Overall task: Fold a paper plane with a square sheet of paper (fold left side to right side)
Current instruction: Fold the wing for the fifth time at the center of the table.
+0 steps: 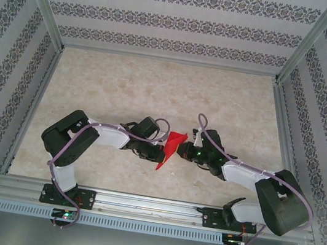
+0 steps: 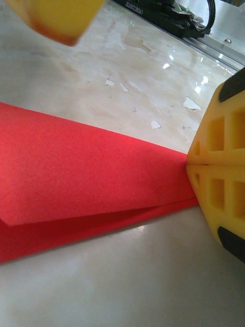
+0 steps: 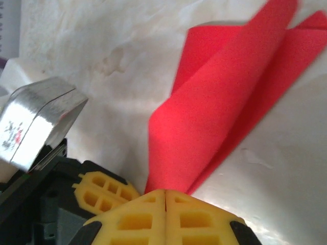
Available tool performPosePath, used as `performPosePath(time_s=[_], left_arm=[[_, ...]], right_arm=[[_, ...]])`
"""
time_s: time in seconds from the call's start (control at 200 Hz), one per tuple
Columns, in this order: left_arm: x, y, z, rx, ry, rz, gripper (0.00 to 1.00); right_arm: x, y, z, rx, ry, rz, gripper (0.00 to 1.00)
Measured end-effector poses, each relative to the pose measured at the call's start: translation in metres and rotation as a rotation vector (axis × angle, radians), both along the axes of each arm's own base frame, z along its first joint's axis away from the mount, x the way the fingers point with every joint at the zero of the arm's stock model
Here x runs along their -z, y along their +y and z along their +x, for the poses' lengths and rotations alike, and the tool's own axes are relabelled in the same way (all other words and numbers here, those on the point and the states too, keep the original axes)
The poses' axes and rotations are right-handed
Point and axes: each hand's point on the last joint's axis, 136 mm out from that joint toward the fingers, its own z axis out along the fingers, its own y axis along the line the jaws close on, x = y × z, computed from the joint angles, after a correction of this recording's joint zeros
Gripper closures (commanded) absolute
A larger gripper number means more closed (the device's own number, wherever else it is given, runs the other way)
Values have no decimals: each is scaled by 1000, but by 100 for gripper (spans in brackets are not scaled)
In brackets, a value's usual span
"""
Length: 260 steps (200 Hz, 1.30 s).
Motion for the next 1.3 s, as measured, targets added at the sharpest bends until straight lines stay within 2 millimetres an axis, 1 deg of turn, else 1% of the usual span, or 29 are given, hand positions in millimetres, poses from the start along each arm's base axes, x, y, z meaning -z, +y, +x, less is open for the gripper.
performPosePath(time_s=[0.07, 0.13, 0.27, 0.375, 0.63, 0.814, 0.884, 1.299], left_arm=[[0, 1, 0, 4, -7, 4, 99], [0, 1, 0, 6, -11, 5, 99], [0, 3, -1, 5, -17, 9, 99], [0, 4, -1, 6, -19, 10, 99], [1, 5, -1, 7, -25, 16, 100], [1, 5, -1, 10, -32, 19, 100], [1, 6, -1, 11, -34, 21, 100], [2, 7, 0, 13, -51, 35, 100]], right_arm=[[0, 10, -2, -25, -18, 9, 100], [4, 16, -4, -41, -19, 9, 100], [21, 22, -7, -50, 9, -12, 100], [29, 24, -2, -44, 27, -20, 100], [28, 32, 10, -43, 15, -14, 100], [35, 34, 13, -46, 24, -28, 100], [34, 35, 15, -50, 20, -32, 100], [38, 33, 21, -75, 73, -55, 100]])
